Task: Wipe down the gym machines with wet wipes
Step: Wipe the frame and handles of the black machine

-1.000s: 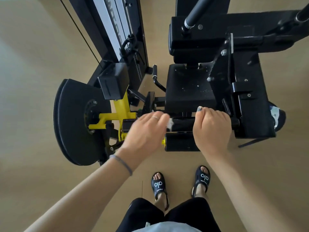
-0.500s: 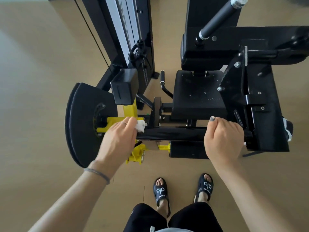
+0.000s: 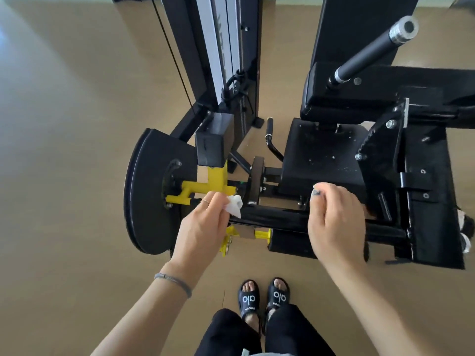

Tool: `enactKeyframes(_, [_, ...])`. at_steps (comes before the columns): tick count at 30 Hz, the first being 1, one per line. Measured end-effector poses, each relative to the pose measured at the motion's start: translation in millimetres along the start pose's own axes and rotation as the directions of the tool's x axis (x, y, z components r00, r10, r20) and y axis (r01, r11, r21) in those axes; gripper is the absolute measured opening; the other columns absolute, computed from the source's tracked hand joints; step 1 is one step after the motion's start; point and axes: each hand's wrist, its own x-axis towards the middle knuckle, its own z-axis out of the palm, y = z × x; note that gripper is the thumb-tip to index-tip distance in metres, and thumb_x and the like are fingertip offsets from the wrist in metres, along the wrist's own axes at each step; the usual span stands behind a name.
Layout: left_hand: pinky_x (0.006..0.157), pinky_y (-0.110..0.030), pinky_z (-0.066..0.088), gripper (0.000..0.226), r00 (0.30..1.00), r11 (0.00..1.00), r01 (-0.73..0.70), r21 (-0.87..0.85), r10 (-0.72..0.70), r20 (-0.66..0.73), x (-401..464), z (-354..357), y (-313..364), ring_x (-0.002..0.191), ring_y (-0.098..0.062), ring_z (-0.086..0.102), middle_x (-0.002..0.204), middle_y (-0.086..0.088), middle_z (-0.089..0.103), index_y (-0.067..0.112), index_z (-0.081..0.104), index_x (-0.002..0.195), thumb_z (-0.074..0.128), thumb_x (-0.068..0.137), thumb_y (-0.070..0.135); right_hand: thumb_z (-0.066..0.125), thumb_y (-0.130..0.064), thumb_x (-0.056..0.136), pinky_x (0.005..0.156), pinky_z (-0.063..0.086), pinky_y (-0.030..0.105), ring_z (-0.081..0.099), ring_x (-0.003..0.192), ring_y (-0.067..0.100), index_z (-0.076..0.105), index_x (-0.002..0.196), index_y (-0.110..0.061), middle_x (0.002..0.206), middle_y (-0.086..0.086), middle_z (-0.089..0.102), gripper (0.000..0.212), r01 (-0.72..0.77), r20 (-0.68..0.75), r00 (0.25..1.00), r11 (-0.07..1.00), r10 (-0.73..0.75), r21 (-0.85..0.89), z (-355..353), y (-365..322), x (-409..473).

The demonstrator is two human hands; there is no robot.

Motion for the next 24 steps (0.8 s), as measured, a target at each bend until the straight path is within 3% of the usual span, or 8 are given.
enactKeyframes(5, [0.066, -0.037, 0.052, 0.019, 0.940, 0.943, 0.292, -0.163, -0.314, -0.133, -11, 16, 30, 0.082, -0.012, 0.055, 0.103, 0.011, 0.058, 0.018, 0.063, 0.103, 0.057, 0.095, 0.002, 0.034, -0.038, 0.106, 0.089, 0.031, -0.003, 0.052, 0.110, -0.001, 0.060, 0.135, -0.020, 0.122, -0.010, 0.062, 0.042, 0.100, 0.242, 0.955, 0.953, -0.173, 0.287, 24, -56, 11])
enactKeyframes(10, [0.065, -0.025, 0.051, 0.022, 0.937, 0.935, 0.316, -0.163, -0.335, -0.102, -23, 2, 22, 0.082, -0.008, 0.056, 0.097, 0.014, 0.056, 0.019, 0.064, 0.092, 0.064, 0.088, -0.003, 0.037, -0.035, 0.107, 0.081, 0.035, -0.001, 0.052, 0.108, -0.002, 0.056, 0.139, -0.024, 0.124, -0.009, 0.061, 0.039, 0.043, 0.404, 0.898, 0.949, -0.174, 0.314, 42, -77, 25])
enactKeyframes(13, [0.064, -0.008, 0.046, 0.017, 0.910, 0.918, 0.355, -0.178, -0.383, -0.160, 13, -23, 1, 0.083, -0.011, 0.059, 0.100, 0.008, 0.060, 0.016, 0.065, 0.094, 0.062, 0.092, 0.000, 0.036, -0.035, 0.108, 0.086, 0.032, -0.002, 0.048, 0.115, -0.005, 0.054, 0.142, -0.024, 0.134, -0.009, 0.059, 0.040, -0.020, 0.475, 0.868, 0.944, -0.147, 0.329, 56, -91, 43])
enactKeyframes(15, [0.070, -0.005, 0.046, 0.013, 0.919, 0.941, 0.303, -0.151, -0.330, -0.215, 52, -35, -18, 0.089, -0.012, 0.059, 0.109, 0.003, 0.062, 0.013, 0.066, 0.100, 0.058, 0.096, 0.003, 0.035, -0.035, 0.109, 0.099, 0.030, 0.008, 0.046, 0.128, 0.000, 0.050, 0.146, -0.022, 0.144, -0.008, 0.054, 0.042, -0.070, 0.503, 0.857, 0.944, -0.109, 0.323, 68, -104, 60])
enactKeyframes(17, [0.073, -0.017, 0.053, 0.014, 0.958, 0.980, 0.188, -0.063, -0.197, -0.206, 92, -37, -40, 0.088, -0.015, 0.060, 0.116, -0.001, 0.061, 0.011, 0.065, 0.105, 0.054, 0.099, 0.004, 0.034, -0.035, 0.109, 0.107, 0.027, 0.017, 0.039, 0.140, 0.005, 0.044, 0.152, -0.022, 0.153, -0.007, 0.047, 0.046, -0.116, 0.517, 0.854, 0.943, -0.066, 0.313, 83, -116, 78])
enactKeyframes(19, [0.069, -0.035, 0.059, 0.014, 0.988, 0.992, 0.091, 0.084, -0.079, -0.131, 127, -30, -63, 0.083, -0.023, 0.064, 0.117, -0.007, 0.060, 0.008, 0.063, 0.107, 0.058, 0.097, 0.001, 0.032, -0.036, 0.110, 0.111, 0.022, 0.017, 0.032, 0.146, 0.005, 0.036, 0.156, -0.023, 0.159, -0.008, 0.039, 0.048, -0.172, 0.537, 0.843, 0.934, -0.026, 0.314, 100, -127, 95])
enactKeyframes(21, [0.067, -0.039, 0.061, 0.021, 0.999, 0.981, -0.030, 0.192, 0.036, -0.027, 154, -18, -81, 0.085, -0.026, 0.065, 0.113, -0.011, 0.061, 0.004, 0.064, 0.108, 0.067, 0.088, -0.005, 0.029, -0.037, 0.110, 0.111, 0.015, 0.015, 0.023, 0.149, 0.004, 0.029, 0.159, -0.024, 0.164, -0.010, 0.029, 0.050, -0.231, 0.569, 0.822, 0.921, 0.013, 0.313, 119, -136, 109])
enactKeyframes(24, [0.074, -0.039, 0.061, 0.029, 0.986, 0.968, -0.157, 0.194, 0.143, 0.087, 184, -1, -103, 0.098, -0.027, 0.065, 0.113, -0.010, 0.063, 0.005, 0.065, 0.110, 0.071, 0.083, -0.005, 0.024, -0.041, 0.110, 0.112, 0.010, 0.015, 0.018, 0.150, 0.001, 0.025, 0.160, -0.027, 0.166, -0.011, 0.023, 0.052, -0.345, 0.587, 0.804, 0.876, 0.090, 0.337, 145, -145, 124])
